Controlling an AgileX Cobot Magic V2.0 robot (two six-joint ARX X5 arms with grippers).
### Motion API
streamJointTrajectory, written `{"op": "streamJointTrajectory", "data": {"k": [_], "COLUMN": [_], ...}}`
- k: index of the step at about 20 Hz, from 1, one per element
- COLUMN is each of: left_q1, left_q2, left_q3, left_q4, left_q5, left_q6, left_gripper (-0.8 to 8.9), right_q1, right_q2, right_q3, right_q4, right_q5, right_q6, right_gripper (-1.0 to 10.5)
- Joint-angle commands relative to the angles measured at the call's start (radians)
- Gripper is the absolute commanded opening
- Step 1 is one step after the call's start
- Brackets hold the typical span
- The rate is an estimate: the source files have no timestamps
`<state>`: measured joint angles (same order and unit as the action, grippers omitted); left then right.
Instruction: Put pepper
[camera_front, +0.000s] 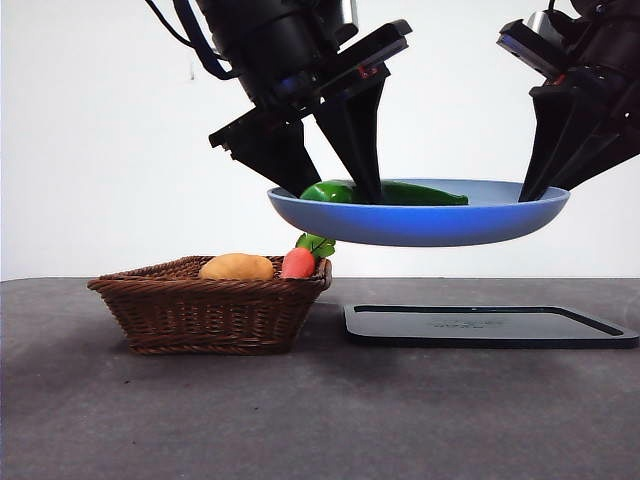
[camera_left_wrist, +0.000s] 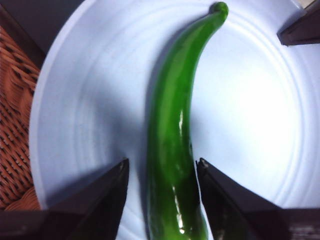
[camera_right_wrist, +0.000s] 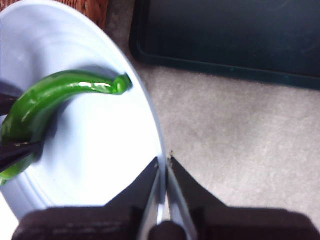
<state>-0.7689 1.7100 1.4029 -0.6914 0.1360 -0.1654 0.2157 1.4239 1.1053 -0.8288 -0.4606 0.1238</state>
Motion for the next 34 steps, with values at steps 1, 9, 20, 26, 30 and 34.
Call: {"op": "streamJointTrajectory", "data": {"k": [1, 9, 20, 26, 30, 34], "left_q1": [-0.012, -0.011, -0.011, -0.011, -0.011, -0.011], "left_q2": [-0.001, -0.15, -0.518, -0.622, -0.627, -0.627], "left_q3": [0.019, 0.019, 0.019, 0.019, 0.019, 0.019], "left_q4": [-0.004, -0.061, -0.088, -0.093, -0.111, -0.117], "left_q5": [0.005, 0.0, 0.0, -0.002, -0.002, -0.002], "left_q6": [0.008, 0.014, 0.03, 0.011, 0.008, 0.0], "left_gripper": [2.49, 2.49, 2.49, 2.47, 2.47, 2.47], "right_q1": [0.004, 0.003, -0.182, -0.229, -0.234, -0.236], "right_q2": [0.011, 0.011, 0.116, 0.343, 0.479, 0.541], "right_q3": [0.024, 0.024, 0.053, 0.171, 0.248, 0.259], "right_q4": [-0.002, -0.018, 0.122, 0.202, 0.224, 0.241], "right_q5": [-0.01, -0.008, 0.047, 0.047, 0.047, 0.049], "right_q6": [0.007, 0.008, 0.071, 0.107, 0.12, 0.122], "right_gripper": [0.0, 0.0, 0.0, 0.0, 0.0, 0.0]}}
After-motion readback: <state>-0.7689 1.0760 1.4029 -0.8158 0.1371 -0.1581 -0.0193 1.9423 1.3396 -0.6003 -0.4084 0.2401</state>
